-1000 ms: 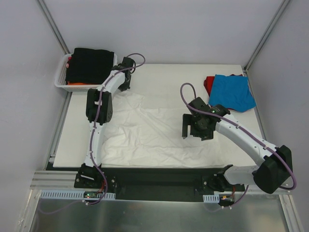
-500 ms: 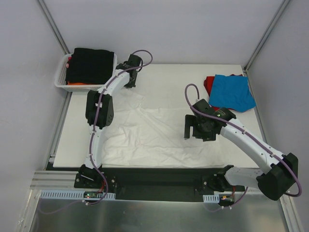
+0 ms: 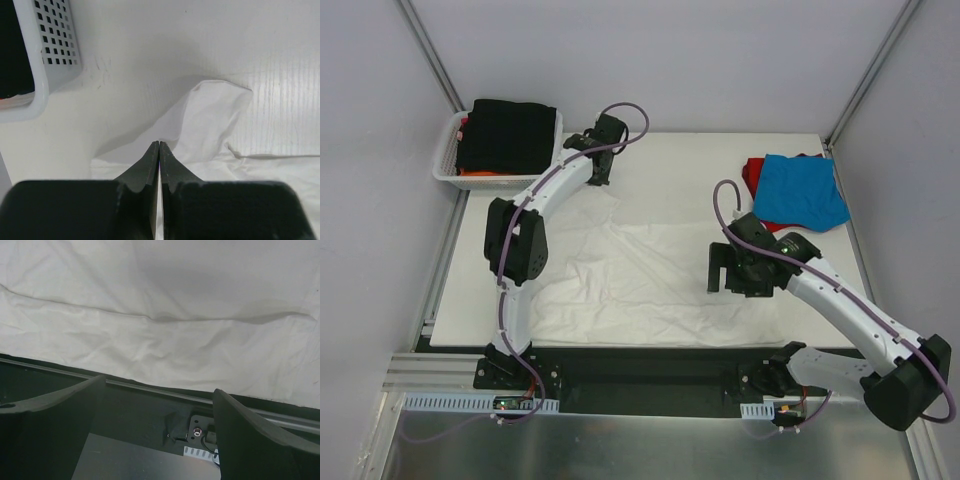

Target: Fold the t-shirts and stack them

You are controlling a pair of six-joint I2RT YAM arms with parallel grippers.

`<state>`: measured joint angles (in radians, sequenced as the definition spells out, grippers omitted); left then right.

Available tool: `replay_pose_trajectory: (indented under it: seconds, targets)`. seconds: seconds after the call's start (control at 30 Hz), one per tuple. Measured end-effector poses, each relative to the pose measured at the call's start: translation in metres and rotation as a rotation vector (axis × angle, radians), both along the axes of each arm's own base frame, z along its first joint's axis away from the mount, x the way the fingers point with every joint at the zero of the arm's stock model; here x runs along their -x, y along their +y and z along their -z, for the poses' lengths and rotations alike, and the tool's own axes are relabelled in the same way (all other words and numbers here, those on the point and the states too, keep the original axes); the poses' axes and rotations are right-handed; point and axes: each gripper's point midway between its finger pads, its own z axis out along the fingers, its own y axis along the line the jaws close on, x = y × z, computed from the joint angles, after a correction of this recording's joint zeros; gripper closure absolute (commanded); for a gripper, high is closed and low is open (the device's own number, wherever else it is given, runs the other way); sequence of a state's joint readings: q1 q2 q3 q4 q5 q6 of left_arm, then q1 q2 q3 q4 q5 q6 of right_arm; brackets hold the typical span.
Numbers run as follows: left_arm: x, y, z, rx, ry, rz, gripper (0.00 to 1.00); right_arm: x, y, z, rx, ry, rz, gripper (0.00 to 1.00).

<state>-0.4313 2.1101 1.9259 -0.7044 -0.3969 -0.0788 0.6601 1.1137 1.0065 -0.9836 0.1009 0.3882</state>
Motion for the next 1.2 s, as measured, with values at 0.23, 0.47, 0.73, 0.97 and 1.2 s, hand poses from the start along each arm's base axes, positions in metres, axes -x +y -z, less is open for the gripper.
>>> replay_pose_trajectory:
  seconds: [0.23, 0.47, 0.73, 0.97, 1.2]
  targets:
    - [0.023, -0.003, -0.033, 0.004, -0.036, -0.01, 1.0, 0.012, -0.009, 0.009, 0.004, 0.005, 0.0, 0.07]
    - [0.071, -0.003, -0.056, 0.049, -0.039, -0.029, 1.0, 0.02, -0.016, 0.018, 0.01, 0.01, -0.009, 0.07]
    - [0.144, 0.007, -0.056, 0.077, 0.017, -0.052, 1.0, 0.019, -0.016, 0.018, 0.015, -0.001, -0.036, 0.06]
    - [0.175, 0.015, -0.062, 0.098, 0.022, -0.068, 1.0, 0.015, -0.014, 0.022, 0.024, -0.004, -0.06, 0.06]
    - [0.192, 0.017, -0.066, 0.112, 0.025, -0.072, 1.0, 0.01, -0.011, 0.031, 0.049, 0.015, -0.084, 0.06]
